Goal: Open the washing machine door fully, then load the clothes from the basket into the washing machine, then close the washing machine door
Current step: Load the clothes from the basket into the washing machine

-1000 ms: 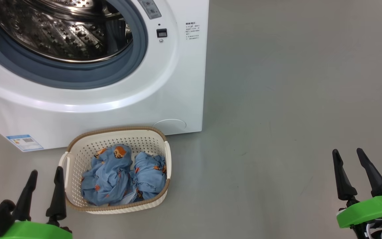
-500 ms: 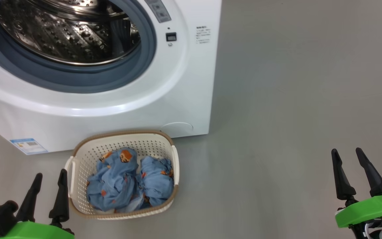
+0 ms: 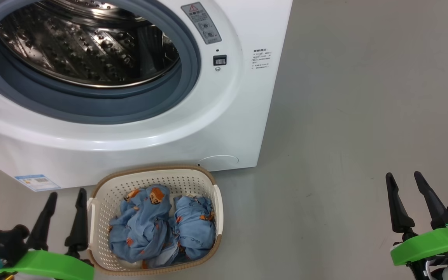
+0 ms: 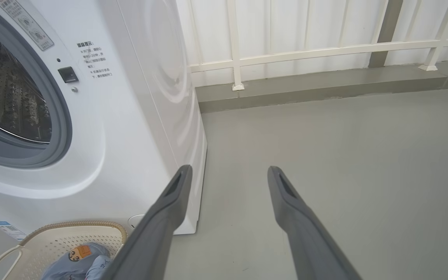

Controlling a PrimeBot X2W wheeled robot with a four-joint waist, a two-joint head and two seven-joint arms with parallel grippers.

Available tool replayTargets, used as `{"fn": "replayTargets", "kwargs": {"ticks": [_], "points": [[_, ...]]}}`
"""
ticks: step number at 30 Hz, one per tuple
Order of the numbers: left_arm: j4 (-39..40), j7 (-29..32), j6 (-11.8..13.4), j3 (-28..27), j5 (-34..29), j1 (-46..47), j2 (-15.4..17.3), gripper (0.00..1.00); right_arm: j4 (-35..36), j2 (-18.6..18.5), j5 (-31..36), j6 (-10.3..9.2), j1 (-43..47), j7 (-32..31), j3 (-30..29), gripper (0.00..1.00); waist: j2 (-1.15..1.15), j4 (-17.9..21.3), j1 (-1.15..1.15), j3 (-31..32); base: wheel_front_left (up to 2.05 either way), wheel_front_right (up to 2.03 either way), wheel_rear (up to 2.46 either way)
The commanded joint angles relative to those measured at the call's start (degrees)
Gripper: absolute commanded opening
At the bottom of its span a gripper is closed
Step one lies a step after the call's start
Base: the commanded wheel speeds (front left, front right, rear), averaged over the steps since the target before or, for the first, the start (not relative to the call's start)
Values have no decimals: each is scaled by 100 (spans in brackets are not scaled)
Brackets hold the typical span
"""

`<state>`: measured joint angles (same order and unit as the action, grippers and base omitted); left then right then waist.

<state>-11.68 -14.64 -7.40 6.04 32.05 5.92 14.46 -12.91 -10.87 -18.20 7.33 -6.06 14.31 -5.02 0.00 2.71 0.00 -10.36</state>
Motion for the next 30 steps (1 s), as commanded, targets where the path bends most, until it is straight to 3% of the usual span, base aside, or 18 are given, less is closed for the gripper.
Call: {"fn": "replayTargets", "kwargs": {"ticks": [1, 8, 17, 30], "points": [[102, -36, -9, -160, -36, 182, 102, 100, 132, -74, -33, 16, -101, 69, 111, 100, 0, -6, 0, -21, 4, -4, 0], [-279, -36, -9, 72, -157, 208, -69, 100, 159, -5, -17, 16, -161, 69, 128, 100, 0, 5, 0, -171, 0, 0, 0], [-1779, -36, -9, 691, -164, 848, -378, 100, 232, 67, -12, 16, -475, 69, 235, 100, 0, 47, 0, -839, 0, 0, 0], [-3917, -36, -9, 1543, 247, 2553, -284, 100, 378, 169, 46, 16, -1130, 69, 433, 100, 0, 172, 0, -2024, 0, 0, 0]]}}
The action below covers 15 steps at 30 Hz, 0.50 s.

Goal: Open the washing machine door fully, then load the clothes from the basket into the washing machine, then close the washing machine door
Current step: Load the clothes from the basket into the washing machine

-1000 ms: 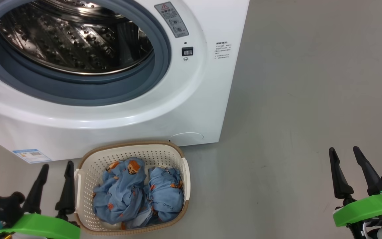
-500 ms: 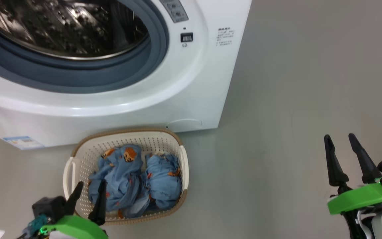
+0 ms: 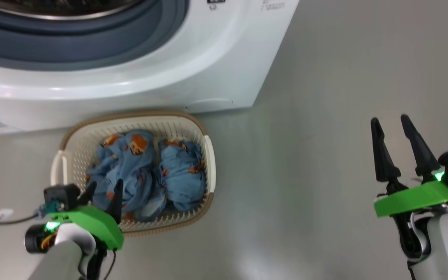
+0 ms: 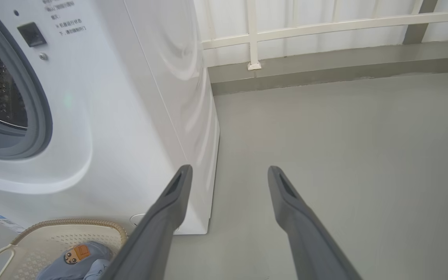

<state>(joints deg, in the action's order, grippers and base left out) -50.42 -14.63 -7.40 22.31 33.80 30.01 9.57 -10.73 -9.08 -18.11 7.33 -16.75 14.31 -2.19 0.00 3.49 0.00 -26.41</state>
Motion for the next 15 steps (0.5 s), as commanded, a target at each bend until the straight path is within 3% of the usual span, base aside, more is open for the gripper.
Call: {"fn": "replayTargets", "kwargs": {"ticks": [1, 15], "points": [[-184, -37, -9, 5, 118, 270, 226, 100, 172, -3, 38, 16, -120, 69, 169, 100, 0, 109, 0, -507, 0, 0, 0], [-1389, 145, -9, 1064, 860, 1529, 484, 100, 317, 73, 71, 16, -666, 69, 400, 100, 0, 330, 0, -1492, 0, 0, 0]]}}
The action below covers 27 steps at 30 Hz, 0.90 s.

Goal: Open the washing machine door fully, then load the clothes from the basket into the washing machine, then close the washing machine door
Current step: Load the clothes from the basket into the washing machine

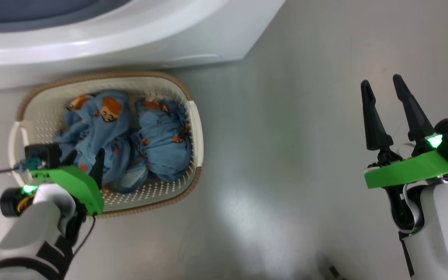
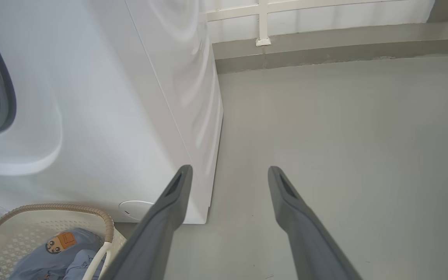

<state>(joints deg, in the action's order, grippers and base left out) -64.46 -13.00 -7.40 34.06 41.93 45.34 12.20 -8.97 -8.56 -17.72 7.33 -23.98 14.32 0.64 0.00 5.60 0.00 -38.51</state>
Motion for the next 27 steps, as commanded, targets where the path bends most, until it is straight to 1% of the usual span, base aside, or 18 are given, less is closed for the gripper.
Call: {"fn": "replayTargets", "kwargs": {"ticks": [1, 7, 15, 22, 23, 24, 25, 26, 27], "points": [[-44, 15, -9, -39, 68, 76, 253, 100, 146, 29, 37, 16, 30, 68, 128, 100, 0, 138, 0, -337, 0, 0, 0], [-240, 286, -9, 290, 284, 526, 361, 100, 191, 54, 62, 16, -166, 68, 218, 100, 0, 217, 0, -661, 0, 0, 0], [-492, 610, -9, 654, 397, 997, 471, 100, 290, 66, 78, 16, -365, 68, 319, 100, 0, 297, 0, -1007, 0, 0, 0], [-610, 797, -9, 926, 496, 1151, 529, 100, 317, 102, 96, 16, -402, 68, 367, 100, 0, 372, 0, -1106, 0, 0, 0], [-618, 831, -9, 956, 523, 1151, 536, 93, 312, 107, 96, 16, -404, 68, 375, 100, 0, 385, 0, -1104, 0, 0, 0], [-629, 847, -9, 984, 547, 1156, 553, 42, 313, 113, 97, 16, -404, 68, 377, 100, 0, 397, 0, -1103, 0, 0, 0], [-640, 857, -9, 1005, 572, 1163, 566, 16, 316, 119, 100, 16, -406, 68, 371, 100, 0, 402, 0, -1103, 0, 0, 0], [-648, 857, -9, 1017, 606, 1167, 572, 0, 318, 124, 101, 16, -408, 68, 361, 100, 0, 404, 0, -1097, 0, 0, 0], [-651, 835, -9, 1020, 646, 1169, 571, 0, 315, 126, 103, 16, -410, 68, 346, 100, 0, 398, 0, -1085, 0, 0, 0]]}}
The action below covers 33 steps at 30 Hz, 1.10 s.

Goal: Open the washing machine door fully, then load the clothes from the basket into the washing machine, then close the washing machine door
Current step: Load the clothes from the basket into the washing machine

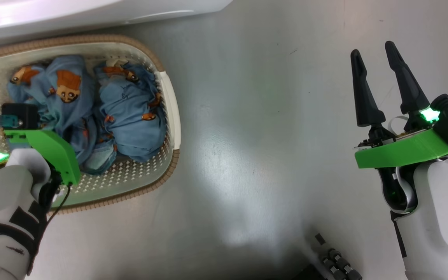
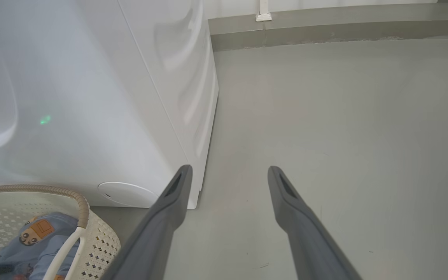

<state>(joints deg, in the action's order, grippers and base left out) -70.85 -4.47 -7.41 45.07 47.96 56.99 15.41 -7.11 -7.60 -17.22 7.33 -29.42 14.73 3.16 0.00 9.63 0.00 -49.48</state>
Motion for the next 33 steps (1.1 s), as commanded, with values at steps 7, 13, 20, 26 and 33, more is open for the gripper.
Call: {"fn": "replayTargets", "kwargs": {"ticks": [7, 13, 20, 26, 33], "points": [[40, -330, -8, -158, 393, -101, 168, 0, 91, 27, 69, 16, 186, 27, -9, 100, 0, -147, 0, 244, 0, 0, 0], [236, -843, -8, -215, 701, -340, 168, 0, -27, -2, 87, 16, 264, 27, 12, 100, 0, -294, 0, 664, 0, 0, 0], [551, -1040, -8, -244, 944, -703, 188, 0, -206, -75, 49, 16, 515, 27, -57, 100, 0, -498, 0, 1316, 0, 0, 0], [1149, -1051, -8, -739, 734, -1081, 285, 0, -300, -141, 25, 16, 817, 27, -144, 100, 0, -643, 0, 1862, 0, 0, 0], [1996, -1052, -8, -1662, -56, -1867, 272, 0, -395, -207, -26, 16, 1285, 27, -236, 100, 0, -706, 0, 2587, 0, 0, 0]]}}
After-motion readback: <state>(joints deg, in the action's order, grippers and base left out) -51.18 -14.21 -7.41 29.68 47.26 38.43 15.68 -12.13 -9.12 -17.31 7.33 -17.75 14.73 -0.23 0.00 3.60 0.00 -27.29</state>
